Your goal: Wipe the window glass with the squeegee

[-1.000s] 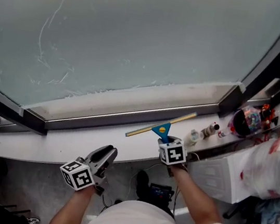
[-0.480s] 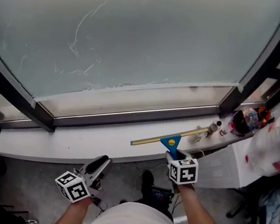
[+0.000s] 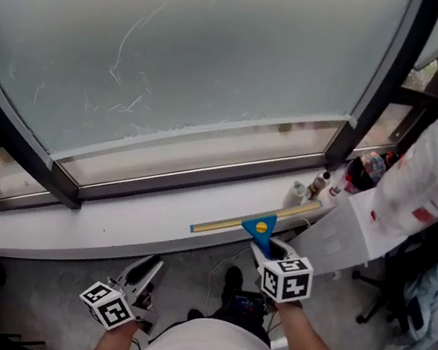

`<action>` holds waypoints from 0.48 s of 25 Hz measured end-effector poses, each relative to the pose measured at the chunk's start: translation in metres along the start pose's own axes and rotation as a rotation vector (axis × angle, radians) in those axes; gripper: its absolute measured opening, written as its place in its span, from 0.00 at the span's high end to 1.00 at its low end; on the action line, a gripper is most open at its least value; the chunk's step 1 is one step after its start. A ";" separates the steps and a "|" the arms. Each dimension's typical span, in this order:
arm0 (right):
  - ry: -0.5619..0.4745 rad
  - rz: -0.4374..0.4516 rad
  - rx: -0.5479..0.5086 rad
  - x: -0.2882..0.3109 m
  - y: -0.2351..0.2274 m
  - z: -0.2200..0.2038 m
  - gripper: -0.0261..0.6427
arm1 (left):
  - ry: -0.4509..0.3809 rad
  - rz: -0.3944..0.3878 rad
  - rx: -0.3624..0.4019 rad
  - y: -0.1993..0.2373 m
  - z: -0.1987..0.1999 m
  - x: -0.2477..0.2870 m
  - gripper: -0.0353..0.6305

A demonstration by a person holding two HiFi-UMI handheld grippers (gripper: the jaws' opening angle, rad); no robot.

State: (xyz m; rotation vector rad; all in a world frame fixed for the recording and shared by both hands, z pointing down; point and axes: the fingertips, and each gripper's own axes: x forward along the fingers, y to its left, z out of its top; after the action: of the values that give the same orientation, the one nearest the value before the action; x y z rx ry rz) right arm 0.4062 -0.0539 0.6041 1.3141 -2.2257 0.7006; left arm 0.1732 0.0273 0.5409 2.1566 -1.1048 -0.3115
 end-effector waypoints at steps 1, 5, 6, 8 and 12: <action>-0.003 -0.004 -0.001 -0.007 0.000 0.000 0.75 | 0.001 0.002 -0.005 -0.004 -0.003 -0.005 0.76; -0.025 0.008 0.021 -0.032 -0.003 0.008 0.75 | -0.002 0.004 -0.010 -0.024 -0.007 -0.011 0.76; -0.032 0.018 0.030 -0.037 -0.004 0.011 0.75 | -0.008 0.003 -0.008 -0.030 -0.006 -0.009 0.76; -0.052 0.040 0.038 -0.047 -0.005 0.019 0.75 | -0.025 -0.001 0.004 -0.040 -0.003 -0.004 0.76; -0.075 0.077 0.020 -0.066 -0.015 0.033 0.75 | -0.063 -0.006 0.023 -0.063 0.001 0.017 0.76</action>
State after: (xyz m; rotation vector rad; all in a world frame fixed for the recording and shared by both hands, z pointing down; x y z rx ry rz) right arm 0.4441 -0.0380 0.5412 1.2901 -2.3457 0.7143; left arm 0.2225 0.0387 0.4992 2.1835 -1.1422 -0.3735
